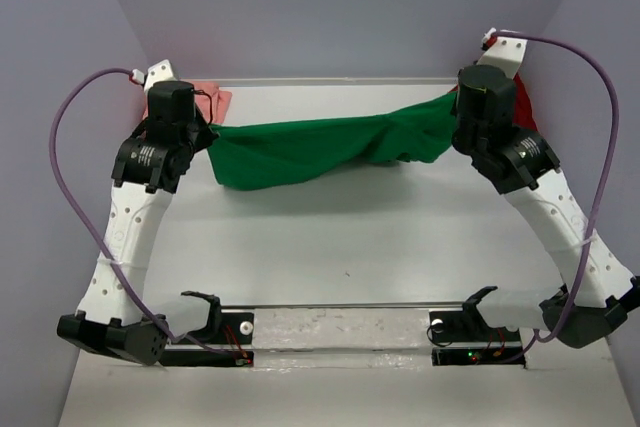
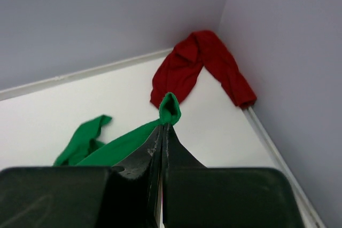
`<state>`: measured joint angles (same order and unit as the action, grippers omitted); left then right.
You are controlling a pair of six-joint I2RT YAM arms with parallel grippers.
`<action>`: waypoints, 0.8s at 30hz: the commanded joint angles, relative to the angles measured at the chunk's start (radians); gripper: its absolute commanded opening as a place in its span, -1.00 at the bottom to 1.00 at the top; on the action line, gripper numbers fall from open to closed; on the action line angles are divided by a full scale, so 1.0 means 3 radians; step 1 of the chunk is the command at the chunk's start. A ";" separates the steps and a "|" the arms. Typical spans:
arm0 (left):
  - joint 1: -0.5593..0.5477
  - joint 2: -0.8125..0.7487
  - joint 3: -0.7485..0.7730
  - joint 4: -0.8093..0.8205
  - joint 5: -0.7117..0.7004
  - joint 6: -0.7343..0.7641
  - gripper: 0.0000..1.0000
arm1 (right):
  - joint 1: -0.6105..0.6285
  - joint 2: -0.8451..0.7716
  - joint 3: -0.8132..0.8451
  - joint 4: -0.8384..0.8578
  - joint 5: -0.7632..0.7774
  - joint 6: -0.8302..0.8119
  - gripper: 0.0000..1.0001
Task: Fold and stack the t-shirts
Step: Flatten the tshirt out
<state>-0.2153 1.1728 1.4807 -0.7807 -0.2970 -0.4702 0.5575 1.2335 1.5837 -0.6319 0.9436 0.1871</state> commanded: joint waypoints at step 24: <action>-0.0049 -0.0152 0.1481 0.0997 0.1624 0.0120 -1.00 | -0.0048 0.0473 0.1624 0.0900 -0.0302 -0.1749 -1.00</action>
<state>-0.2298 1.0004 1.9137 -0.5621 0.1146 -0.3981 0.5507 1.2736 2.0445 -0.3920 0.9047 -0.3035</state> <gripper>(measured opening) 0.026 0.010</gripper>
